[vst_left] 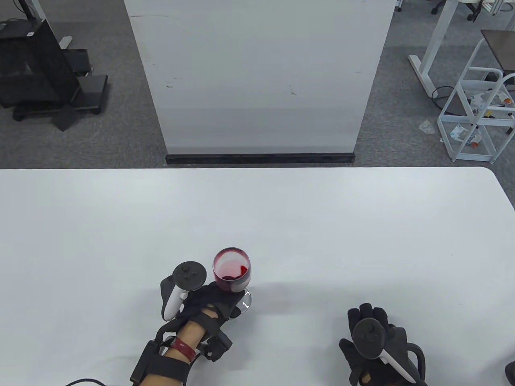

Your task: Shake wine glass on table

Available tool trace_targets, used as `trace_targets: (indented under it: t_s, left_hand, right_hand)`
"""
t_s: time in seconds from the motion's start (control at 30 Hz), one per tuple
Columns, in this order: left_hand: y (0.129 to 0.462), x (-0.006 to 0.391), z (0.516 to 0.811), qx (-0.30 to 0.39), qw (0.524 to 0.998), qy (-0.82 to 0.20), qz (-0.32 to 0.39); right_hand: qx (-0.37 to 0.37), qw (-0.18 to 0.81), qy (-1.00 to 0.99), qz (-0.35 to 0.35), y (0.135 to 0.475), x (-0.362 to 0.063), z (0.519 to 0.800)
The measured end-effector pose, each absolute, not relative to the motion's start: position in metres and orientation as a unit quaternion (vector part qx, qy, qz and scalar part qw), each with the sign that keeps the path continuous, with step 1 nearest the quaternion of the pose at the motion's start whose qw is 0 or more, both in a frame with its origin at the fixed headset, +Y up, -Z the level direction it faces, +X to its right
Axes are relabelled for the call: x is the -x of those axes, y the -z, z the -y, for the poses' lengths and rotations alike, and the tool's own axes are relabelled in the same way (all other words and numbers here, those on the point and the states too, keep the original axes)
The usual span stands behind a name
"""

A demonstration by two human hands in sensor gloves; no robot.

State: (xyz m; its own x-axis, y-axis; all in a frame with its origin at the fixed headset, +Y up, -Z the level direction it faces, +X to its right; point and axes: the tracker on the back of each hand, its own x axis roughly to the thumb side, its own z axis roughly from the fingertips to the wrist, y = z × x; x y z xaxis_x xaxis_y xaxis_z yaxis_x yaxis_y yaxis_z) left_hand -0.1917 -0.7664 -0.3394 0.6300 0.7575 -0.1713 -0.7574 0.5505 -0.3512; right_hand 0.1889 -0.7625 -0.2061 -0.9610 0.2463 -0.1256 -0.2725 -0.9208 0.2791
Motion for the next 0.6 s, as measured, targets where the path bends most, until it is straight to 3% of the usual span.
trace_targets:
  t_s: [0.17, 0.3, 0.4, 0.5, 0.6]
  left_hand:
    - [0.3396, 0.1896, 0.7659, 0.23, 0.877, -0.42, 0.036]
    - [0.3367, 0.1889, 0.7667, 0.187, 0.886, -0.425, 0.009]
    - [0.337, 0.1859, 0.7669, 0.213, 0.882, -0.418, 0.046]
    - [0.3365, 0.1894, 0.7671, 0.186, 0.884, -0.428, 0.009]
    - [0.3376, 0.1877, 0.7668, 0.21, 0.882, -0.42, 0.039]
  right_hand:
    - [0.045, 0.134, -0.979, -0.149, 0.2064, -0.1892, 0.7627]
    - [0.044, 0.132, -0.979, -0.148, 0.2056, -0.1887, 0.7622]
    - [0.042, 0.135, -0.979, -0.145, 0.2048, -0.1887, 0.7612]
    - [0.042, 0.136, -0.979, -0.147, 0.2053, -0.1891, 0.7615]
    - [0.04, 0.136, -0.979, -0.147, 0.2051, -0.1889, 0.7612]
